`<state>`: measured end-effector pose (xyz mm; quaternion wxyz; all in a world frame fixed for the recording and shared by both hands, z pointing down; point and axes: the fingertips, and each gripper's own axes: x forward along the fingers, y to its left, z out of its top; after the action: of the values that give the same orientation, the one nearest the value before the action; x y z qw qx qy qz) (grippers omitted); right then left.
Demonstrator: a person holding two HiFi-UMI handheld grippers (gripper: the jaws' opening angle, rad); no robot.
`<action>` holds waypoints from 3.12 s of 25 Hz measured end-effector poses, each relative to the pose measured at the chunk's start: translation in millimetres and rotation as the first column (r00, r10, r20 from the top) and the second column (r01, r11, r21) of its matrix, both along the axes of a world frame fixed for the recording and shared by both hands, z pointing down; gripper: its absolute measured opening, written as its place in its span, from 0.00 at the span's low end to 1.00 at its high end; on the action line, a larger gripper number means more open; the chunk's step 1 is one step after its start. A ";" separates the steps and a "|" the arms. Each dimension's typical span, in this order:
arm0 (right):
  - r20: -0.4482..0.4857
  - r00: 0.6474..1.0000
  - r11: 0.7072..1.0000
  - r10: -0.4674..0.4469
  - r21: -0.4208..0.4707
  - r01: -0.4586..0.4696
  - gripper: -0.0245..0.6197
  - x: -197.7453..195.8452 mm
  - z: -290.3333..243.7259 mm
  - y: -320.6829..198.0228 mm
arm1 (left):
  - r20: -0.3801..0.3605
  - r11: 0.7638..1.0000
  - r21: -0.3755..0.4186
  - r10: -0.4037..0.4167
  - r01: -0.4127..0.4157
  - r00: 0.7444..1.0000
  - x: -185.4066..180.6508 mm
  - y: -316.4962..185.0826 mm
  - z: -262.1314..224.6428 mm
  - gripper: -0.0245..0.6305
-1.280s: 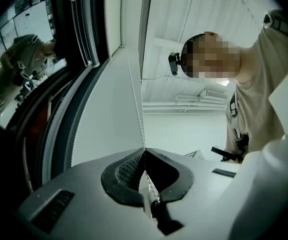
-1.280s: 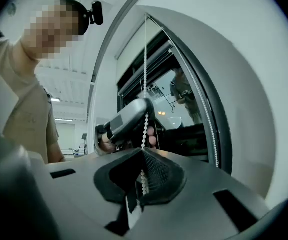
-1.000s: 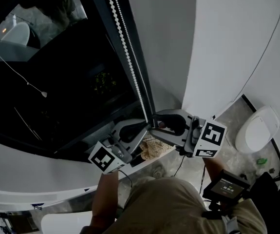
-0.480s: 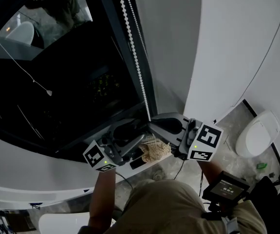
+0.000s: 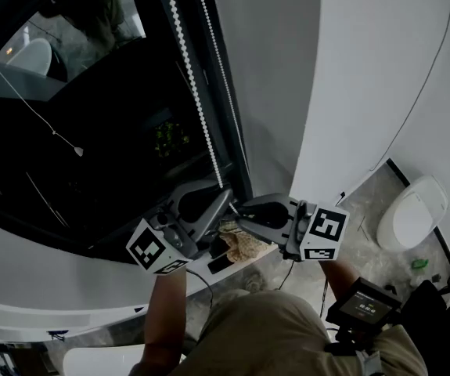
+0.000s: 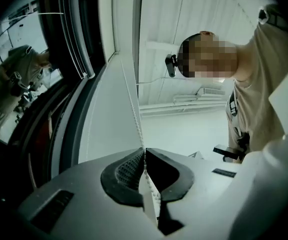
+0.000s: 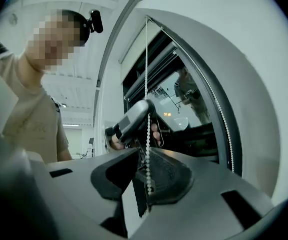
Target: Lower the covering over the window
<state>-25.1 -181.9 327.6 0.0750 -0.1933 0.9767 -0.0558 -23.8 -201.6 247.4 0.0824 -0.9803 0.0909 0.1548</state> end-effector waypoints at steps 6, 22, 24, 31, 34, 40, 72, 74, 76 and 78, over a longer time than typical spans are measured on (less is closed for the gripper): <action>0.112 0.989 0.992 0.099 0.066 -0.107 0.17 26.8 -48.9 -7.8 | 0.117 0.997 -0.072 0.036 -0.027 0.992 12.3 7.4 65.9 0.07; -0.027 0.989 0.990 0.142 -0.012 -0.142 0.05 -5.5 4.7 -19.4 | -0.054 0.987 -0.093 0.127 -0.131 0.991 -19.1 4.3 30.5 0.21; -0.036 0.992 0.993 0.118 -0.021 -0.119 0.05 -9.6 9.2 -16.4 | -0.022 0.993 -0.059 0.104 -0.105 0.994 -6.8 2.2 15.2 0.21; -0.059 0.988 0.983 0.142 0.122 -0.134 0.17 -2.1 -6.5 -5.8 | -0.011 0.997 -0.067 0.033 -0.034 0.999 0.1 -6.9 9.5 0.07; 0.068 0.985 0.978 0.156 0.127 -0.164 0.23 18.2 -38.6 -3.6 | 0.045 0.998 -0.059 0.022 -0.019 0.999 -0.2 -3.0 31.1 0.07; 0.075 0.976 0.963 0.205 0.163 -0.215 0.20 18.7 -66.2 -11.4 | 0.107 0.986 -0.145 0.098 -0.082 0.989 18.6 24.4 90.1 0.07; 0.037 0.982 0.967 0.183 0.176 -0.187 0.08 11.1 -70.4 -4.3 | 0.128 0.975 -0.194 0.131 -0.105 0.983 30.3 38.2 105.2 0.07; 0.067 0.982 0.973 0.177 0.141 -0.185 0.07 11.2 -71.0 -4.7 | 0.143 0.979 -0.174 0.135 -0.109 0.981 26.3 38.1 104.2 0.07; 0.077 0.981 0.974 0.177 0.131 -0.186 0.06 12.0 -68.9 -6.4 | 0.132 0.977 -0.159 0.165 -0.143 0.977 15.9 37.7 98.2 0.08; 0.039 0.985 0.978 0.167 0.119 -0.170 0.06 7.6 -55.6 -9.0 | 0.041 0.970 -0.159 0.194 -0.185 0.980 -4.6 31.3 74.8 0.12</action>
<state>-17.5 -190.9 272.1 0.1051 -0.2696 0.9572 0.0079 -28.4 -170.3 322.2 -0.0065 -0.9919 0.0060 0.1266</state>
